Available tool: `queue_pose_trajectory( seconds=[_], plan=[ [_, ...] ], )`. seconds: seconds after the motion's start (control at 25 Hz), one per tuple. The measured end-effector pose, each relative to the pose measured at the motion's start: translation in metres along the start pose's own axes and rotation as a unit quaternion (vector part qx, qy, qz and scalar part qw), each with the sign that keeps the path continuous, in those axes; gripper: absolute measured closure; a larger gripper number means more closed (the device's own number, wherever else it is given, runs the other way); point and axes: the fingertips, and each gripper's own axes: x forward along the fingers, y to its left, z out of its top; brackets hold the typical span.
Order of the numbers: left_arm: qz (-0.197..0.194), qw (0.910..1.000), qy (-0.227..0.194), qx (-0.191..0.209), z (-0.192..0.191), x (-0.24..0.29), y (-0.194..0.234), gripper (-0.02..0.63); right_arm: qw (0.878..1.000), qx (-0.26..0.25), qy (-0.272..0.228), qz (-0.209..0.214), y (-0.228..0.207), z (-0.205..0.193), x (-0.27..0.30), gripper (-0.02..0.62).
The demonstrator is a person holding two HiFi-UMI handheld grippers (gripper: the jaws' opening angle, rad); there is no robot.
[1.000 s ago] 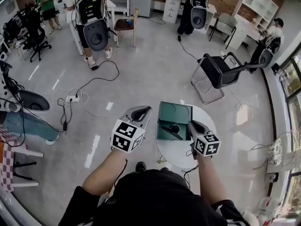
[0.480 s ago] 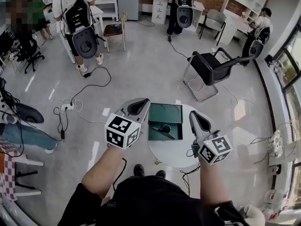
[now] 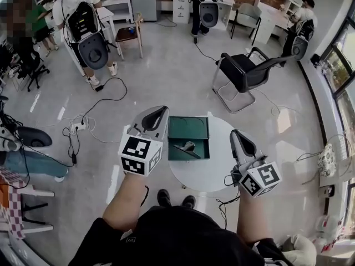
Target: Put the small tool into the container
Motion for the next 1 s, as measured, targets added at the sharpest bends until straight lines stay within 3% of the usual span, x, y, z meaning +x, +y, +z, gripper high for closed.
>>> queue_pose_trajectory(
  seconds=[0.32,0.64,1.0],
  plan=[
    [0.028,0.9994,0.012,-0.017,-0.019,-0.015,0.006,0.6,1.0,-0.013,-0.015,-0.003,-0.01,0.001,-0.007,0.588],
    [0.052,0.9984,0.005,-0.021,-0.014,-0.029,0.019,0.6,0.999,-0.029,-0.036,0.016,-0.002,0.022,-0.001,0.588],
    [0.052,0.9984,-0.002,-0.024,-0.012,-0.026,0.023,0.6,0.998,-0.035,-0.04,0.019,0.001,0.023,0.013,0.588]
  ],
)
